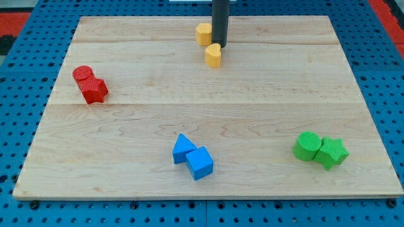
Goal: Point at the yellow hexagon
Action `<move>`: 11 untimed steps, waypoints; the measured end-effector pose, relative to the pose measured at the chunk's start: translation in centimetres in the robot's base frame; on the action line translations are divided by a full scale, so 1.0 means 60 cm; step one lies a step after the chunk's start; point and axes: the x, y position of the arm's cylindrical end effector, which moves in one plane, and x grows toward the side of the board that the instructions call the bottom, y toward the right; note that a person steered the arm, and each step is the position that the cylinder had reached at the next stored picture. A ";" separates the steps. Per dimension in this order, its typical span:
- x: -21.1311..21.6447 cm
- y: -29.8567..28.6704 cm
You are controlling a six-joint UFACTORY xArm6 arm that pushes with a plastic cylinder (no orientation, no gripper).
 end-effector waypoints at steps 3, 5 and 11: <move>0.065 0.024; 0.018 0.084; -0.144 -0.035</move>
